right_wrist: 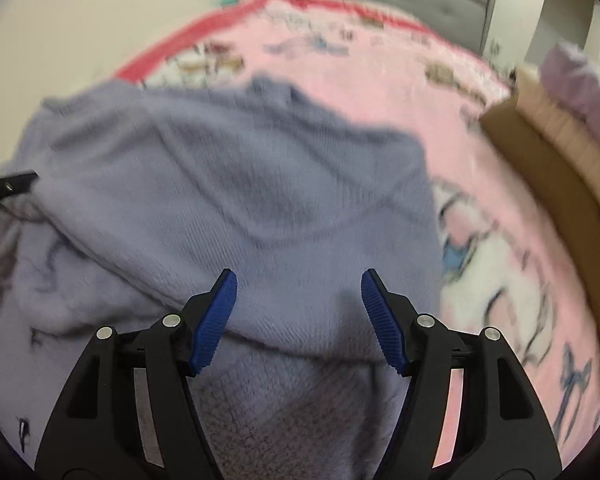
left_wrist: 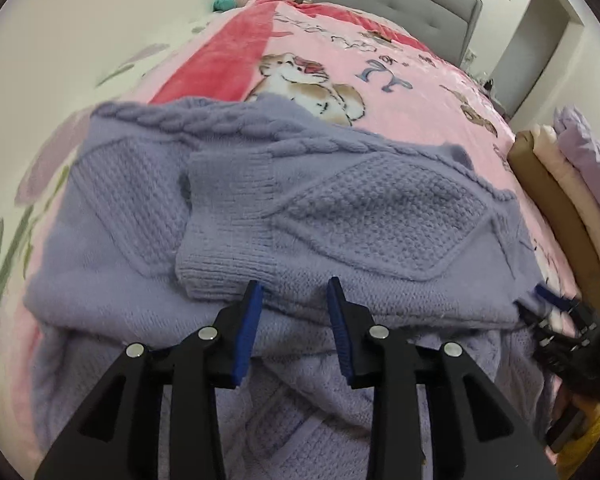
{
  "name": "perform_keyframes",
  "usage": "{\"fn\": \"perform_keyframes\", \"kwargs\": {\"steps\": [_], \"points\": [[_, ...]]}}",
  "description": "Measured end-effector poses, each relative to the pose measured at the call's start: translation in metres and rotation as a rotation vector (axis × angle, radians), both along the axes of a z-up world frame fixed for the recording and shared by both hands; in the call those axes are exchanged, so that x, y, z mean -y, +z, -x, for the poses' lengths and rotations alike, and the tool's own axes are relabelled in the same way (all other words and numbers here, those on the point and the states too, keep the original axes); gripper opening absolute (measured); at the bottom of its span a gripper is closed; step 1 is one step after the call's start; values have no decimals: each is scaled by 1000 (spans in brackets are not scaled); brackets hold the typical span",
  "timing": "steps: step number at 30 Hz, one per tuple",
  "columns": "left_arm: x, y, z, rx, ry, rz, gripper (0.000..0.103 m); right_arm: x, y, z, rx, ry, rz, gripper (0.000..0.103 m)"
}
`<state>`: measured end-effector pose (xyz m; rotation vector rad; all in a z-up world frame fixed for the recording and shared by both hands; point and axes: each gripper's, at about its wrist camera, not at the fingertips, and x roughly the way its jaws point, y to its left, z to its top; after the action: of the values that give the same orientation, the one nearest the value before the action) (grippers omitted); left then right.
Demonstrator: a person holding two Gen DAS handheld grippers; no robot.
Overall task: Fold large clothes
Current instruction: 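Open both tools and release the folded sleeves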
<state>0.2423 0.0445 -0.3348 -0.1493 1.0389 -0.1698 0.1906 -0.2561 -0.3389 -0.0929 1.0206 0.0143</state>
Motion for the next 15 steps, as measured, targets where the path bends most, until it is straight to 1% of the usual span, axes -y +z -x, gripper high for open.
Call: {"fn": "perform_keyframes", "kwargs": {"steps": [2, 3, 6, 8, 9, 11, 13, 15], "points": [[-2, -3, -3, -13, 2, 12, 35, 3, -8, 0, -6, -22, -18, 65], [-2, -4, -3, -15, -5, 8, 35, 4, -11, -1, -8, -33, -18, 69], [2, -8, -3, -14, -32, -23, 36, 6, -19, -7, -38, -51, -14, 73], [6, -11, -1, -10, -55, -57, 36, 5, -22, -11, -47, -41, 13, 76], [6, -13, -2, -7, -60, -62, 36, 2, -24, -12, -50, -29, 44, 77], [5, -16, -3, -6, -65, -59, 37, 0, -25, -12, -49, -20, 65, 80], [4, -17, -4, -11, -67, -48, 37, 3, -27, -14, -65, -31, 48, 83], [1, -13, -4, -15, -68, -36, 38, 10, -25, -19, -100, -52, -1, 83]]}}
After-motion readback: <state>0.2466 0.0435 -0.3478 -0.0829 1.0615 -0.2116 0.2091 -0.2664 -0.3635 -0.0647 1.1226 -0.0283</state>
